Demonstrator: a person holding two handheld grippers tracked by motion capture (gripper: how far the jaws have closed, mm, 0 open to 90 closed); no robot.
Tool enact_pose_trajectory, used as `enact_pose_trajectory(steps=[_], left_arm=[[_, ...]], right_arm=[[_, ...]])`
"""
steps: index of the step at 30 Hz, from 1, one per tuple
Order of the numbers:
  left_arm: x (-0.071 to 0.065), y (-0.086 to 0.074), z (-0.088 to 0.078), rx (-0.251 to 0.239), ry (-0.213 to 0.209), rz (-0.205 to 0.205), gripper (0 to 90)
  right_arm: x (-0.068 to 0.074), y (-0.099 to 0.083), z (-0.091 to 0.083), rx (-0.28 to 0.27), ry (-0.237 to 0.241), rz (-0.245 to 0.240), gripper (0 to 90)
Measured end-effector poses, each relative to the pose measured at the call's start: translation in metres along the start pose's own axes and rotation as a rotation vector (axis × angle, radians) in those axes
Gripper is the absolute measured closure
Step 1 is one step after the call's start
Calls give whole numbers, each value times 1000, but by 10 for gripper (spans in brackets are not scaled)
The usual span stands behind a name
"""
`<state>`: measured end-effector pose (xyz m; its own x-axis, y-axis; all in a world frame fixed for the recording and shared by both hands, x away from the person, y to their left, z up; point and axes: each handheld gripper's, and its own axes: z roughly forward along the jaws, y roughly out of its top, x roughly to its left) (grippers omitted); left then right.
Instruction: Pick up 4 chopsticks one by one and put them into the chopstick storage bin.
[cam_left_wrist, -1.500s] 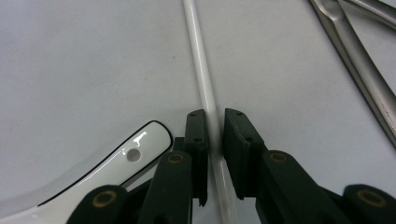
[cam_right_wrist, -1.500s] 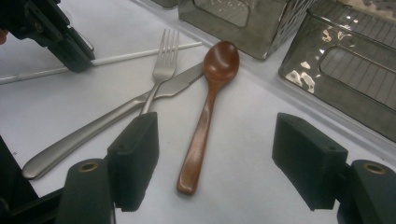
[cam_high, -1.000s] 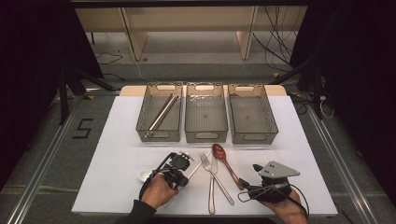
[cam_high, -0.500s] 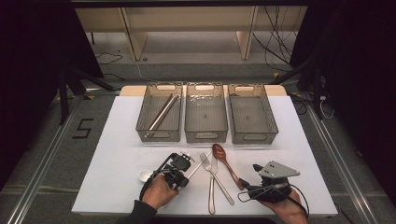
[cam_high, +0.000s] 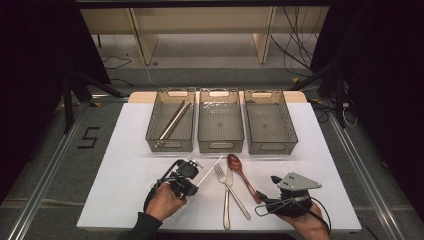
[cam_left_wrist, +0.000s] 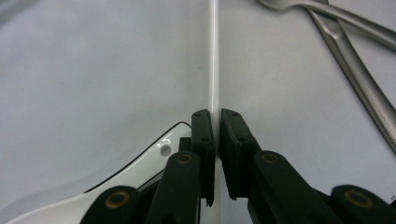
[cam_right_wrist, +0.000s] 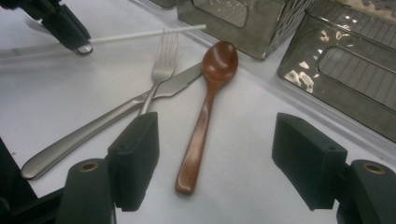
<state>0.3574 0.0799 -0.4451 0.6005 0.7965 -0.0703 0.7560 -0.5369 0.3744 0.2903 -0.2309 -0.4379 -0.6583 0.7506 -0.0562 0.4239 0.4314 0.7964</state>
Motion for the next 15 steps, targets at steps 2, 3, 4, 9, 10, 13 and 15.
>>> enact_pose_trajectory(steps=[2, 3, 4, 9, 10, 13, 15], left_arm=[[3, 0, -6, -12, -5, -6, 839], [5, 0, -8, -17, -5, -5, 839], [6, 0, -11, -20, -10, -2, 839], [11, 0, -29, -61, -27, 0, 839], [11, 0, -32, -73, -27, -5, 839], [16, 0, -41, -98, -38, -8, 839], [19, 1, -46, -114, -35, -6, 839]], right_arm=[[0, 0, 0, -1, -1, 1, 326], [0, 0, 0, -1, 0, 0, 326], [0, 0, 0, -1, 0, 0, 326], [0, 0, 0, 0, 0, 1, 326], [0, 0, 0, 0, 0, 1, 326], [0, 0, 0, 0, -1, 1, 326], [0, 0, 0, 0, 0, 1, 326]])
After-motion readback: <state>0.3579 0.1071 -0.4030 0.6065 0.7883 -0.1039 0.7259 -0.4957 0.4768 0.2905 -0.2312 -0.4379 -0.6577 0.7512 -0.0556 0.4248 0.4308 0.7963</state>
